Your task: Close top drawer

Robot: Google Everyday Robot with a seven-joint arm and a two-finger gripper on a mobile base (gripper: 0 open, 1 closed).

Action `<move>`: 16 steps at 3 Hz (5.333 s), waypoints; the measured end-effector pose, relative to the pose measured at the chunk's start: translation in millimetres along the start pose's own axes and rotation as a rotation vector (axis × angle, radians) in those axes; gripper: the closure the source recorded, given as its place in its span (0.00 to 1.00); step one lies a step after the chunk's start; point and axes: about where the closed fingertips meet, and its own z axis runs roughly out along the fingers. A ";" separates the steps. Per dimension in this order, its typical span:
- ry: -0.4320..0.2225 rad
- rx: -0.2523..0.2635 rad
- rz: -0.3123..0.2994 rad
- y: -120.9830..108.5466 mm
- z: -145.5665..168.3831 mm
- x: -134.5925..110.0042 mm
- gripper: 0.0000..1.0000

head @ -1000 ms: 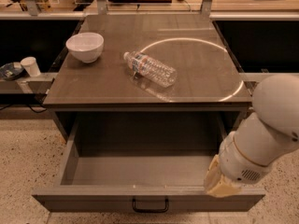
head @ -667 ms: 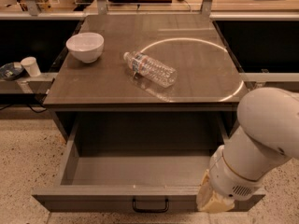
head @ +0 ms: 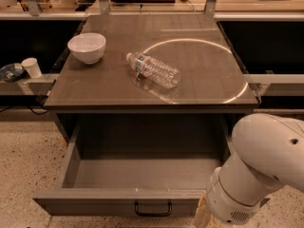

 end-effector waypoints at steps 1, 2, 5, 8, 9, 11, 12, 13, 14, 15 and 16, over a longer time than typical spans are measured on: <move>0.000 0.000 0.000 0.0 0.0 0.0 1.00; 0.000 0.031 -0.012 -0.9 3.3 -0.8 1.00; 0.075 0.085 0.005 -15.7 33.2 3.3 1.00; 0.071 0.105 0.122 -26.1 43.0 13.2 0.39; 0.071 0.105 0.122 -26.1 43.0 13.2 0.17; 0.071 0.105 0.122 -26.1 43.0 13.2 0.00; 0.077 0.134 0.114 -30.5 36.1 14.8 0.24; 0.079 0.165 0.107 -37.3 30.7 16.5 0.48; 0.069 0.199 0.105 -46.1 36.3 15.0 0.71; 0.066 0.237 0.099 -57.9 53.2 11.1 0.94; 0.032 0.306 0.110 -73.8 69.1 7.9 1.00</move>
Offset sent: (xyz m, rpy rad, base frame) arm 0.0018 0.0037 -0.0079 0.0018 -0.0848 0.0009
